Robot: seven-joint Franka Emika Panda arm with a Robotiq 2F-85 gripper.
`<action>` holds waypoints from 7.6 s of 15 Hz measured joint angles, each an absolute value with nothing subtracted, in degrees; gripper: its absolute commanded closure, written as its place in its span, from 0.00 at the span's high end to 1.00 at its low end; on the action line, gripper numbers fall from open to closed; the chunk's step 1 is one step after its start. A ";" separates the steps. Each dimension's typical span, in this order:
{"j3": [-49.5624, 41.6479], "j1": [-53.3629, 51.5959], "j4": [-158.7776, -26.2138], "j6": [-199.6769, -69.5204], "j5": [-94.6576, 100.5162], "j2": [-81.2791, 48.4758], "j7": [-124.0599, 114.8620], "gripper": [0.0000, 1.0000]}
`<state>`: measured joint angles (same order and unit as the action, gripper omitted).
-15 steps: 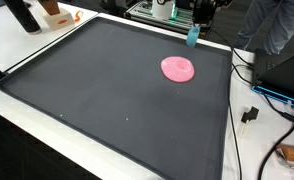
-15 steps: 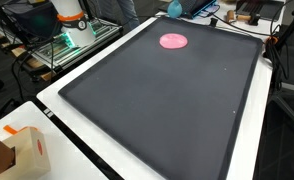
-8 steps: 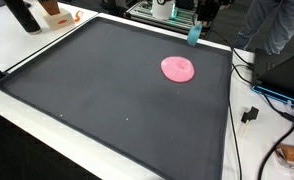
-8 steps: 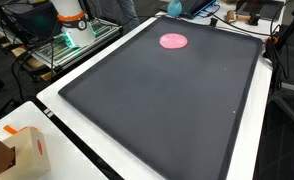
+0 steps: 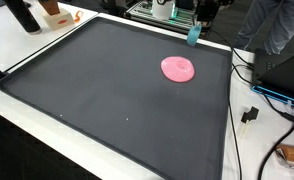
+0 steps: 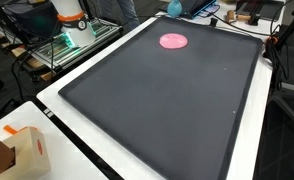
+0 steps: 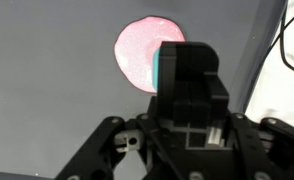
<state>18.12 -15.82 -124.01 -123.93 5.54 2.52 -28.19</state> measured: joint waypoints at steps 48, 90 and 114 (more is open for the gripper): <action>4.43 -0.87 -127.74 -123.85 -64.19 -16.87 55.62 0.26; 3.76 -1.50 -126.06 -127.41 -62.44 -20.20 46.71 0.26; 6.55 -5.46 -124.85 -130.77 -45.14 -14.59 33.62 0.26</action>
